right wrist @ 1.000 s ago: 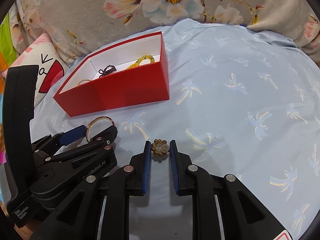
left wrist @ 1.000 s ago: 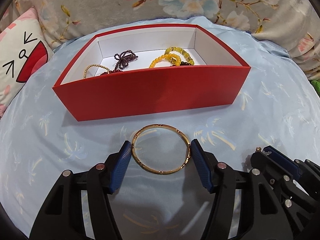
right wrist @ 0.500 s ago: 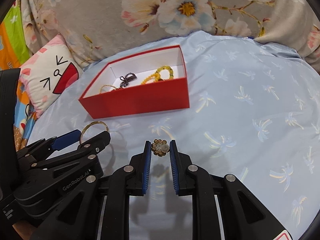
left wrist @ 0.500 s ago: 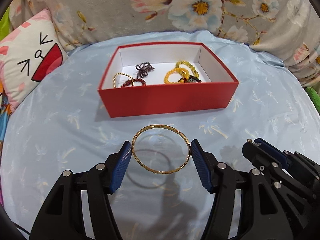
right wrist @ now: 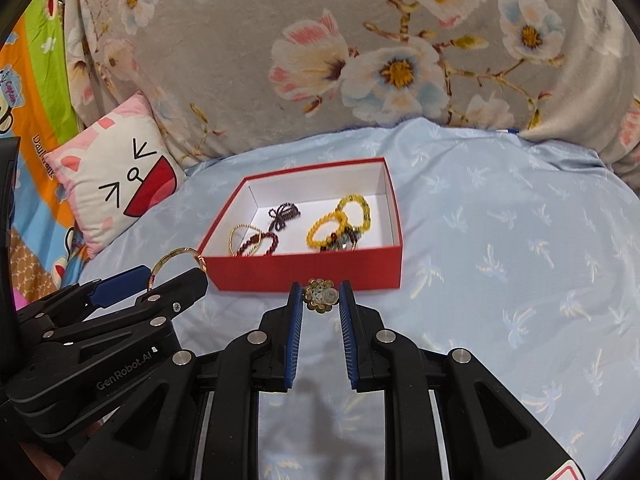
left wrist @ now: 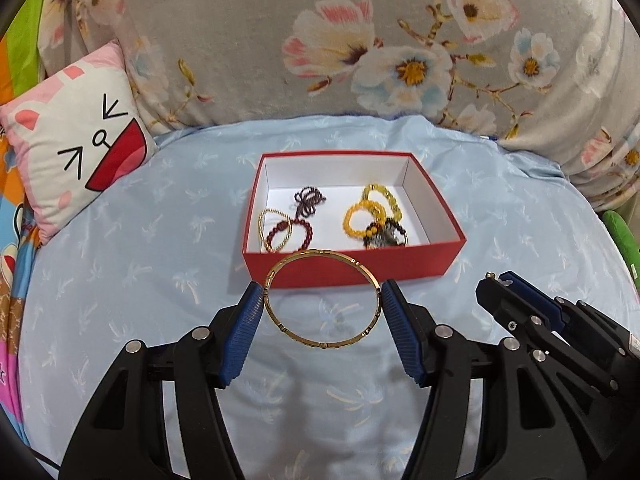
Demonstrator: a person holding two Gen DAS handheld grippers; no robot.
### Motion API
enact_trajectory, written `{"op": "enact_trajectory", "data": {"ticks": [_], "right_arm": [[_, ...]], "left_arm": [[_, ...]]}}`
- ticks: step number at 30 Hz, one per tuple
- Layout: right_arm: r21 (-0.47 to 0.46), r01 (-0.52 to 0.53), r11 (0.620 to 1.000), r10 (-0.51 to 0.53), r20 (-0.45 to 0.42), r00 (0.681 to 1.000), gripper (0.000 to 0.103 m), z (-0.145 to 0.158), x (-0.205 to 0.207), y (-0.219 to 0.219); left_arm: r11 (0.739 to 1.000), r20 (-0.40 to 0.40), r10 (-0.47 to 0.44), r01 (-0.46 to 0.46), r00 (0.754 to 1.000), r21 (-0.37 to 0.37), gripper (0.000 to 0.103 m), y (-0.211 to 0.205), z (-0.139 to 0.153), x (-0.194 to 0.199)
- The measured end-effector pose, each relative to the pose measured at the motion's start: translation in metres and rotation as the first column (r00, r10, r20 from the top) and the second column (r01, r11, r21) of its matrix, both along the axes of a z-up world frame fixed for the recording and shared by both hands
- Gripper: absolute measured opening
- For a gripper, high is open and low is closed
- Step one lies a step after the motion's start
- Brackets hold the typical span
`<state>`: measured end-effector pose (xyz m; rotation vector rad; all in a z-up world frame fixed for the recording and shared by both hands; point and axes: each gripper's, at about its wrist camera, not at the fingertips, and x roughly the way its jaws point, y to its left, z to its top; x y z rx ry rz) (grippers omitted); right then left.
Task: Organize jewelry
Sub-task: 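Carry the bangle and ring into the red box with both tools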
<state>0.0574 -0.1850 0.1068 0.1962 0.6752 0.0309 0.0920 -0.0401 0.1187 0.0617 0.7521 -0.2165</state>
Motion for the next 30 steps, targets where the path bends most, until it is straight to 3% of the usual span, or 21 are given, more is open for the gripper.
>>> {"op": "enact_trajectory", "data": {"ticks": [11,30], "right_arm": [[-0.025,0.003,1.000,-0.002,0.042,0.999,0.018,0.020,0.034,-0.002],[-0.043,0.018,0.999,-0.017,0.008,1.000,0.018,0.002,0.102,-0.015]], "left_arm": [[1.000,0.047,0.003,-0.004,0.999,0.012,0.058,-0.011,0.017,0.032],[0.998,0.021,0.041,-0.041,0.999,0.043,0.058,-0.020,-0.002,0.097]]}}
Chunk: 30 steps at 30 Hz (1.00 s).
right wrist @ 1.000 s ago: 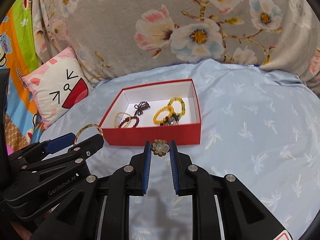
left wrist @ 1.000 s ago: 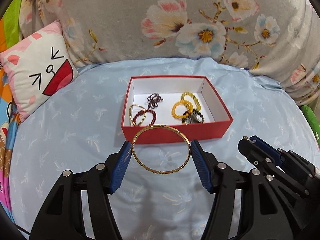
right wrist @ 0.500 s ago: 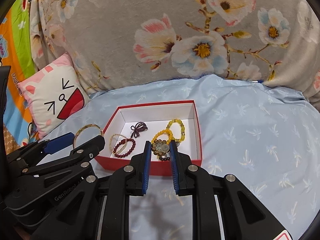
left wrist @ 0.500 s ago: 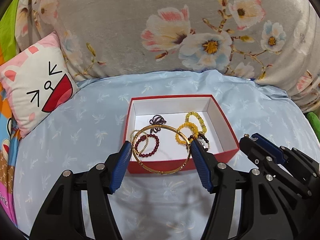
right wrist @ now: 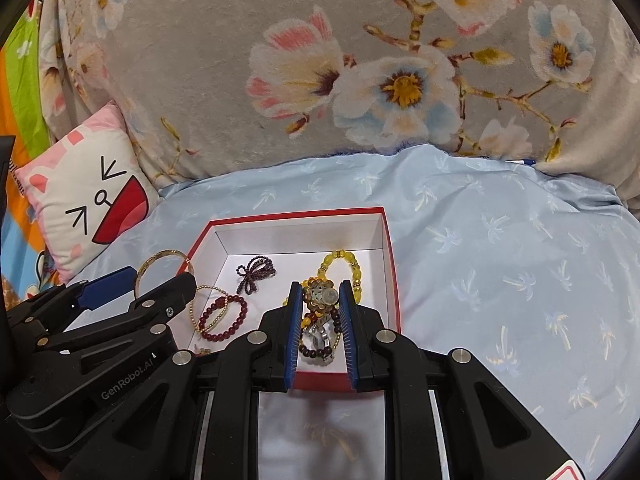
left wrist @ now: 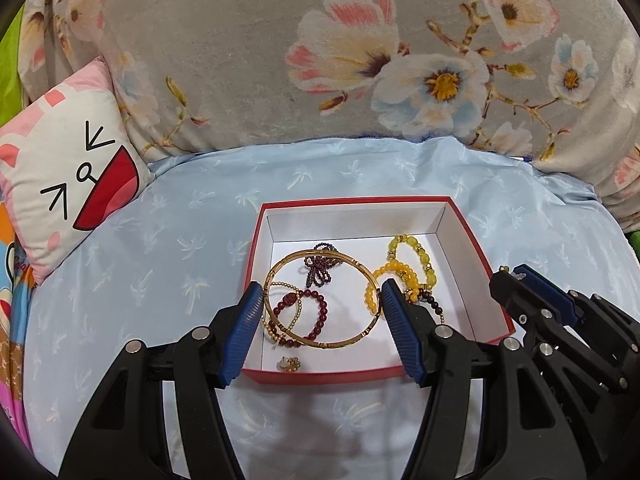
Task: Organize jewelry
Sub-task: 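Carry the bangle and ring into the red box with both tools, then open both tools to release the bangle and ring inside the box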
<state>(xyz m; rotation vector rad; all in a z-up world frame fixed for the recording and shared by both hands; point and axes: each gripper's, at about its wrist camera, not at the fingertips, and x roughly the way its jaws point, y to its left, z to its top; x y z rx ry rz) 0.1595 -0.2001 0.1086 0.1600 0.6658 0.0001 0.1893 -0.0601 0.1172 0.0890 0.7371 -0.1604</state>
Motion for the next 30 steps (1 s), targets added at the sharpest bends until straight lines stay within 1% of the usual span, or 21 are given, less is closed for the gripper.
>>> {"op": "enact_trajectory", "data": {"ticks": [16,21,30], "right_arm": [[-0.014,-0.007,1.000,0.007,-0.036,0.999,0.018,-0.017,0.036,-0.004],[-0.020,-0.010,1.000,0.008,-0.055,0.998,0.018,-0.026,0.046,-0.003],[-0.031,-0.019,0.999,0.016,-0.084,0.996,0.018,-0.041,0.059,0.001]], "left_arm": [[1.000,-0.017,0.015,-0.015,1.000,-0.003,0.058,-0.007,-0.012,0.033],[1.000,-0.027,0.023,-0.023,0.999,0.006,0.058,-0.007,-0.020,0.044],[1.000,-0.049,0.030,-0.030,0.998,-0.006,0.058,-0.002,-0.034,0.056]]}}
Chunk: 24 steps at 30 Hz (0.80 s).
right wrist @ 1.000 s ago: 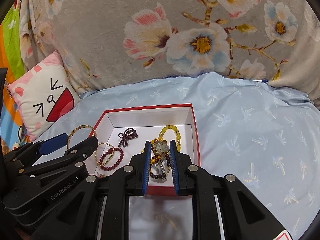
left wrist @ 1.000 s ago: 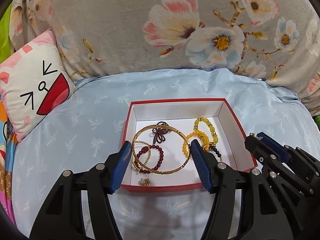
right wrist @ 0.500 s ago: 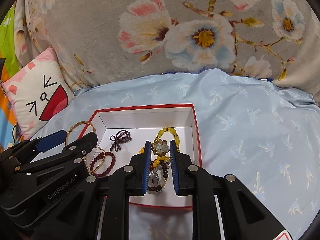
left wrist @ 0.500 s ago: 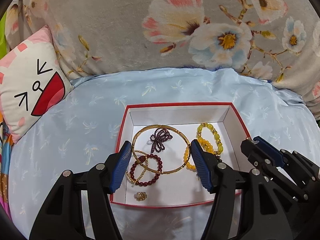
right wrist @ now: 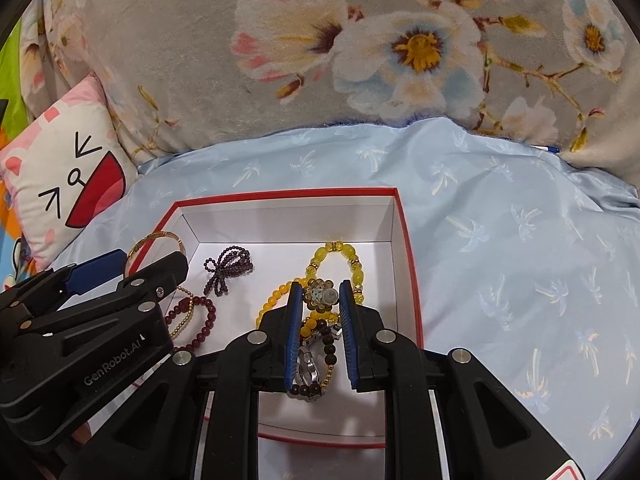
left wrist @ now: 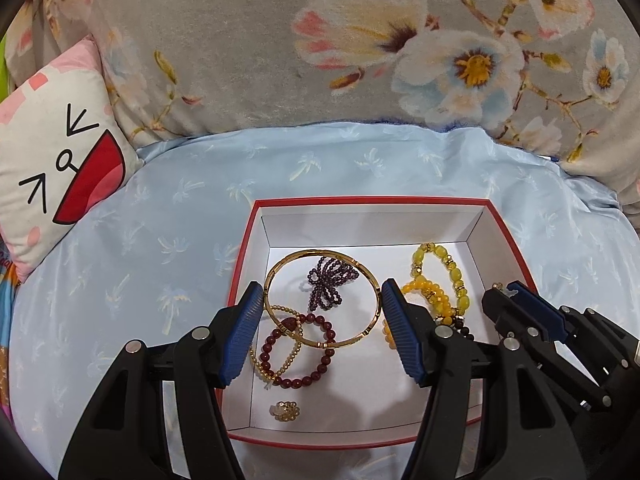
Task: Organize jewelry
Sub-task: 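Open both tools to release the bangle and ring inside the box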
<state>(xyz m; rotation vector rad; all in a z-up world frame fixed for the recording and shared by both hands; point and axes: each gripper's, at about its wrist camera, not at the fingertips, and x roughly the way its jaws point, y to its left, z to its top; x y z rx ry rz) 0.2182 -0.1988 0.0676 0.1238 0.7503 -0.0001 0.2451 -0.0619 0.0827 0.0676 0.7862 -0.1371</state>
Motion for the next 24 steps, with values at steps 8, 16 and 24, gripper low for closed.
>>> {"op": "enact_trajectory", "data": {"ticks": [8,16,24], "right_arm": [[0.001,-0.008,1.000,0.008,-0.008,1.000,0.018,-0.005,0.003,0.002],[0.003,0.006,1.000,-0.006,0.004,1.000,0.029,-0.002,-0.001,0.001],[0.004,0.024,1.000,-0.024,0.010,1.000,0.039,0.000,-0.008,-0.004]], "left_arm": [[1.000,-0.010,-0.003,0.003,1.000,-0.003,0.058,0.001,-0.007,0.004],[1.000,-0.008,0.001,-0.001,1.000,0.014,0.061,-0.001,-0.010,0.000],[1.000,-0.012,0.010,-0.010,1.000,0.012,0.065,0.001,-0.010,-0.003]]}}
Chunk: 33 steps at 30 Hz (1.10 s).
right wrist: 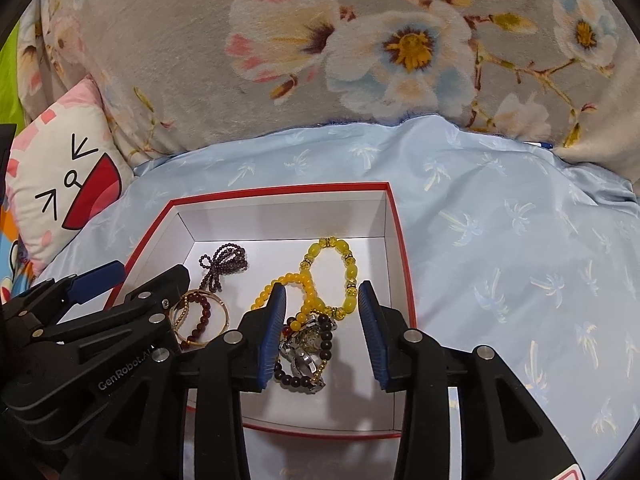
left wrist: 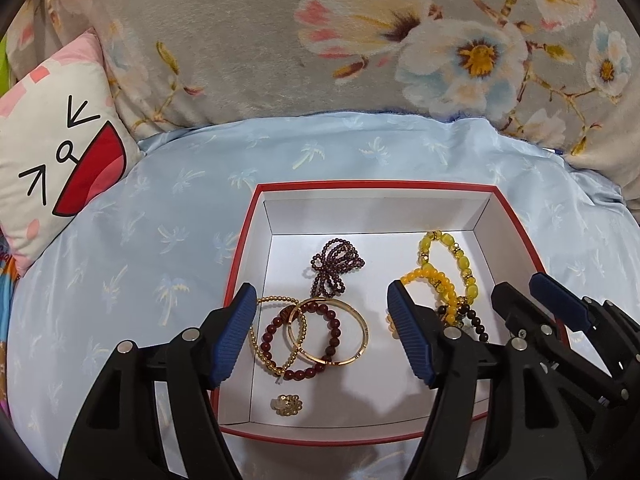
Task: Organize jewelry
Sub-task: 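Open both tools to release the bangle and ring inside the box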
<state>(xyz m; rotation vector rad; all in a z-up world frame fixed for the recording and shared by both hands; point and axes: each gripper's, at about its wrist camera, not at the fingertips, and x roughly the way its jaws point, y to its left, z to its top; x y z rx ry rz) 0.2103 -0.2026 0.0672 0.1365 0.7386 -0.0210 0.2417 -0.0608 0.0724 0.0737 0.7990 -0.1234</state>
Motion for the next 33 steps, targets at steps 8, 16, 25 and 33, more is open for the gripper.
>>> {"op": "enact_trajectory", "data": {"ticks": [8,16,25,33], "right_arm": [[0.000,0.024,1.000,-0.024,-0.017,1.000,0.041,-0.005,-0.004,-0.007],[0.009,0.024,1.000,-0.023,-0.015,1.000,0.041,-0.004,-0.015,-0.004],[-0.020,0.037,0.999,-0.037,-0.019,0.999,0.041,-0.008,-0.026,-0.006],[-0.051,0.011,0.999,-0.012,-0.028,1.000,0.041,-0.012,-0.042,0.008]], "left_arm": [[1.000,-0.013,0.005,-0.005,1.000,-0.001,0.065,0.004,-0.005,-0.004],[1.000,-0.009,0.010,-0.010,1.000,-0.002,0.065,0.009,-0.005,-0.012],[1.000,-0.032,0.019,-0.019,0.999,0.003,0.065,0.019,-0.016,-0.026],[0.999,-0.013,-0.012,0.012,1.000,0.046,0.064,0.021,-0.018,-0.044]]}}
